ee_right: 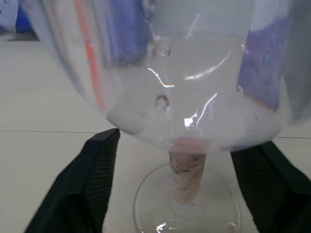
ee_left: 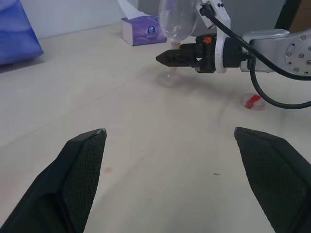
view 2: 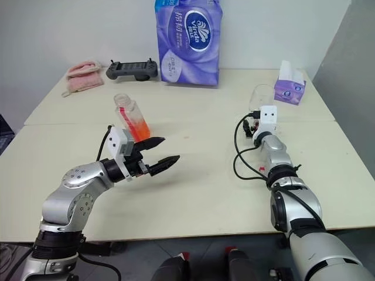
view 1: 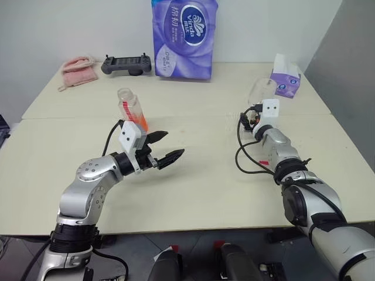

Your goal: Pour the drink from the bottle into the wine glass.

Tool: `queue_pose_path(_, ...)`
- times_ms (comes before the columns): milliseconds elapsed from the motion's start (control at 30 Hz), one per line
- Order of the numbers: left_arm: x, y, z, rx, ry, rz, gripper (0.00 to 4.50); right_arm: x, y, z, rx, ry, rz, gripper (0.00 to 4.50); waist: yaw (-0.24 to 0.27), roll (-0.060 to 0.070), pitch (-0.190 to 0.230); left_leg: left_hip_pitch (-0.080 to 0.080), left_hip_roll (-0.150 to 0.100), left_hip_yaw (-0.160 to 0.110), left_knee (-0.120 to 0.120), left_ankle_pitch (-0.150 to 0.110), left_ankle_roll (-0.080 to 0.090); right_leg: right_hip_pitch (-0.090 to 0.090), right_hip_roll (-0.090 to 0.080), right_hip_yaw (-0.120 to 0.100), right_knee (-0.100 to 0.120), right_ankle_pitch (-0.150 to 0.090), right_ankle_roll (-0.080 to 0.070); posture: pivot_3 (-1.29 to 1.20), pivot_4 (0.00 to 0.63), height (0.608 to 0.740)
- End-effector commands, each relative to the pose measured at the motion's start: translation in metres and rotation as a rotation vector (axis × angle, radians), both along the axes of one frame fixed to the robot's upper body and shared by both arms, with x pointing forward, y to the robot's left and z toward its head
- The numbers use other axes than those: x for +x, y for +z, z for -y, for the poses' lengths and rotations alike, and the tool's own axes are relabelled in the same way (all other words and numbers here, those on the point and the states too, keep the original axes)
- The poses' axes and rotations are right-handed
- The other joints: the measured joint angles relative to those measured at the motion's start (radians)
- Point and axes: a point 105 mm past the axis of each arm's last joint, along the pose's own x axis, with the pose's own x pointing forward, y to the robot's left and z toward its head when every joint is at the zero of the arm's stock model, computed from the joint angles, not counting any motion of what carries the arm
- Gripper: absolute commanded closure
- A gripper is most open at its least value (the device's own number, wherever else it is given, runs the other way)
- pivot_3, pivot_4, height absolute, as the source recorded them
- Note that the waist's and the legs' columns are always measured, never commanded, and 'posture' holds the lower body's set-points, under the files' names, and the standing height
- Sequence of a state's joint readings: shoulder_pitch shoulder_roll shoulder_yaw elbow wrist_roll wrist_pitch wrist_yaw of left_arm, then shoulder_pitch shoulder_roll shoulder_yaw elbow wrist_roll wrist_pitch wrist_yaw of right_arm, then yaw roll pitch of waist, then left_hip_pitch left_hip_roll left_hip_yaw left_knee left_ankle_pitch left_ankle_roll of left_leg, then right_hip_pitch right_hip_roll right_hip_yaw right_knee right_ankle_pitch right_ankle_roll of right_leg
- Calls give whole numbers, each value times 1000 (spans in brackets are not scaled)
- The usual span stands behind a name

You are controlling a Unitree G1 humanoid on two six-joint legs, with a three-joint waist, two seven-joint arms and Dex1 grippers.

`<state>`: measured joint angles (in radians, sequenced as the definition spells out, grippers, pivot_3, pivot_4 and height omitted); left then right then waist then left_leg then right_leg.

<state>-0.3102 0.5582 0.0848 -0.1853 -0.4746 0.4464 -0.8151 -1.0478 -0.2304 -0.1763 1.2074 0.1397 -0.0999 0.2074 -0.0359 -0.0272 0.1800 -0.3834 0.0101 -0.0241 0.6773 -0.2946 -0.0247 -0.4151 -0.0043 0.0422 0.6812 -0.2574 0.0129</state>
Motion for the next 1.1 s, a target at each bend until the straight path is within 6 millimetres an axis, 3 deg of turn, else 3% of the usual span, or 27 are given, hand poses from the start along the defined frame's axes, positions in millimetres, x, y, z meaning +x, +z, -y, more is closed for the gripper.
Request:
queue_pose_path(33, -3, 12, -3, 2, 6, 56, 0, 3, 18, 0, 10, 2, 61, 2362, 0, 0, 0, 0, 0, 0, 0, 0, 0, 0, 0, 0, 0, 0, 0, 0, 150, 740)
queue_pose_path(200, -7, 10, -5, 4, 9, 50, 0, 3, 20, -5, -23, 26, 80, 4255, 0, 0, 0, 0, 0, 0, 0, 0, 0, 0, 0, 0, 0, 0, 0, 0, 150, 740)
queue_pose_path(233, -8, 10, -7, 5, 11, 50, 0, 3, 21, -9, -36, 39, 87, 4330, 0, 0, 0, 0, 0, 0, 0, 0, 0, 0, 0, 0, 0, 0, 0, 0, 150, 740)
queue_pose_path(300, -11, 8, -13, 3, 47, 57, 0, 3, 27, -27, -94, 92, 113, 4325, -4, 0, 0, 0, 0, 0, 0, 0, 0, -1, 0, 0, 0, 0, 0, 0, 150, 740)
queue_pose_path(467, -32, -9, -36, 2, 204, 57, 0, -9, 43, -109, -130, 335, 199, 4325, -37, 1, 0, -1, 2, 2, -2, 0, 0, -4, 0, 2, 1, 1, -1, 0, 150, 740)
queue_pose_path(600, -55, -25, -55, 1, 337, 31, 0, -24, 38, -159, -152, 468, 213, 4325, -44, 1, 1, -1, 3, 1, -7, 0, -1, -6, 0, 1, 1, 1, -3, 0, 150, 740)
queue_pose_path(800, -73, -29, -66, -10, 433, 21, 0, -35, 20, -184, -191, 546, 170, 4325, -11, 1, 1, -2, -1, -1, -5, 1, -2, -4, -4, -2, 0, 2, -3, 0, 150, 740)
queue_pose_path(1100, -82, -29, -64, -21, 462, 13, 0, -42, -1, -194, -219, 596, 118, 4325, -11, 1, 1, -1, 0, 0, -5, 1, -2, -5, -2, -2, 0, 2, -3, 0, 150, 740)
